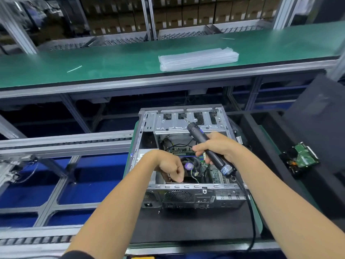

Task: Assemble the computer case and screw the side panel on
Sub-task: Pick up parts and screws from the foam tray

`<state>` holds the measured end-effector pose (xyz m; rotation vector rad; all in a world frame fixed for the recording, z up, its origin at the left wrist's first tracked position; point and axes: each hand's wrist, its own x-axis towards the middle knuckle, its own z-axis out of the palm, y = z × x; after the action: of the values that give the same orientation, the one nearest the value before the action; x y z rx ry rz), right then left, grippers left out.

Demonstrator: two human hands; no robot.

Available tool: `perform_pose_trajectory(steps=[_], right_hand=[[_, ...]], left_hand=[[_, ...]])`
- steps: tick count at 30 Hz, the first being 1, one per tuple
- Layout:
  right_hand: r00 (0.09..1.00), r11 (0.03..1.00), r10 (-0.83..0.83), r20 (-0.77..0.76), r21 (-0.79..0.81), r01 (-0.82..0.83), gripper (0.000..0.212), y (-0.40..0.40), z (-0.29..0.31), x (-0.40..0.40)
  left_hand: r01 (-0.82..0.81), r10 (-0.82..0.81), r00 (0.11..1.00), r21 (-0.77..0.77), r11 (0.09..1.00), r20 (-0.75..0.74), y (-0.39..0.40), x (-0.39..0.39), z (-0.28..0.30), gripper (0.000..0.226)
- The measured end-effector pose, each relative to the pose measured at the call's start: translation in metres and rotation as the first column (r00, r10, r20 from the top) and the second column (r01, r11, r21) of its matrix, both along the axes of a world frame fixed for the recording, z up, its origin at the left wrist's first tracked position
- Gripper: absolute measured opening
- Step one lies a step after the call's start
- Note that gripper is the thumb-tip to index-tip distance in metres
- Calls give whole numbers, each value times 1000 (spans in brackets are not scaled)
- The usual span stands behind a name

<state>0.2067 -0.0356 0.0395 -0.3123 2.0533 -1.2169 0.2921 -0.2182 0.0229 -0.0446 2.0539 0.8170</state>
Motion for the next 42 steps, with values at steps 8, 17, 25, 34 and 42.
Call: perform_pose_trajectory(steps=[8,17,25,34,42], right_hand=[[1000,1000,-1,11,-18,1,34,-2,-8,-4],[999,999,-20,33,-43,21,33,-2,-6,-3],[994,987,-109,23,-115,111,29,42,25,-10],[938,935,-347,1,-74,347,44,176,11,-65],[937,940,-341,72,52,338,16,256,-62,-104]], left_hand=[[78,-81,995,42,996,62,0,-4,7,10],[-33,38,995,59,998,-92,-3,-11,19,15],[-262,305,773,158,952,-556,48,-55,42,30],[-165,137,772,13,986,-621,187,-146,38,24],[-9,-113,942,-361,932,-315,304,-204,-52,23]])
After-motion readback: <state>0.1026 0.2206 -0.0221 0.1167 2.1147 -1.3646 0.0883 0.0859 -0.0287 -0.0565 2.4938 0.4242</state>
